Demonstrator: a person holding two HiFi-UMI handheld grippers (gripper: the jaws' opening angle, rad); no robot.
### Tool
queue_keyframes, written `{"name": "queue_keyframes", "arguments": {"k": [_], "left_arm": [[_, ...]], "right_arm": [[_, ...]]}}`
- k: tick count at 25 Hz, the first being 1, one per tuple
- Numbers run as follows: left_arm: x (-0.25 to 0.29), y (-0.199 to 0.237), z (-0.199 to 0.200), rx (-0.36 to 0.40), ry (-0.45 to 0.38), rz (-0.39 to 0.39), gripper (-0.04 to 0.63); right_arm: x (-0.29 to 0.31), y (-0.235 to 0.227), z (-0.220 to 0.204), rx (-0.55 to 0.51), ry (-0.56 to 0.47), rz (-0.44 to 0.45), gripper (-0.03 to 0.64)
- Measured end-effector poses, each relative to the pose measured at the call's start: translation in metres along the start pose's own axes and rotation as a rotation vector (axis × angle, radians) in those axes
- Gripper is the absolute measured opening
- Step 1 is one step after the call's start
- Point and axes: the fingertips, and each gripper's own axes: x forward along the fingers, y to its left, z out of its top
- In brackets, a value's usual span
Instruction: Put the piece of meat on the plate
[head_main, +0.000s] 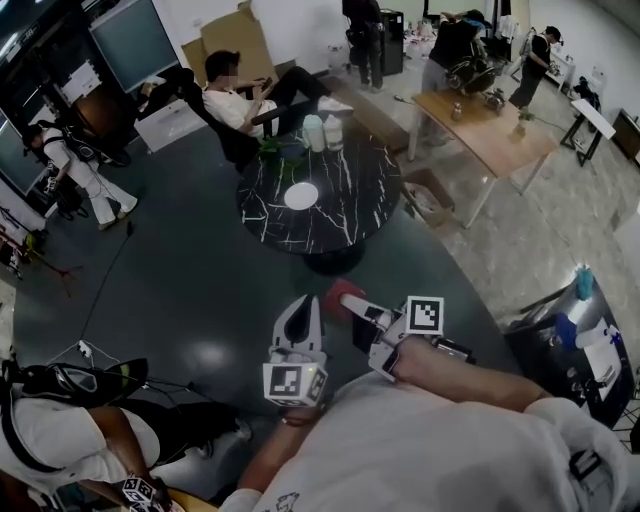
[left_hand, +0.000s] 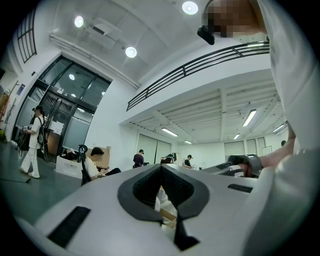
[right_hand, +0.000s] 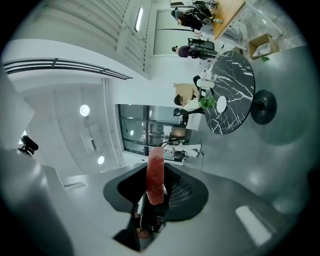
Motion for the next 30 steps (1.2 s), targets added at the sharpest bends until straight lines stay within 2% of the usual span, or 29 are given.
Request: {"name": "queue_keyframes", "arguments": {"k": [16, 23, 30], "left_arm": [[0.045, 0.043, -0.013, 0.005, 0.009, 0.079, 0.006], [0.089, 0.06, -0.023, 0.009, 0.029, 0.093, 0.006], [0.149, 0.08, -0.04, -0.032, 0.048, 0.105, 0.006]], "right_arm": [[0.043, -0.017, 0.047, 0.031, 0.017, 0.034, 0.09], [0.06, -0.035, 0.09, 0.042, 0.019, 0.036, 0.089], [0.082, -0.054, 0.146, 0.055, 0.03, 0.028, 0.091]]}}
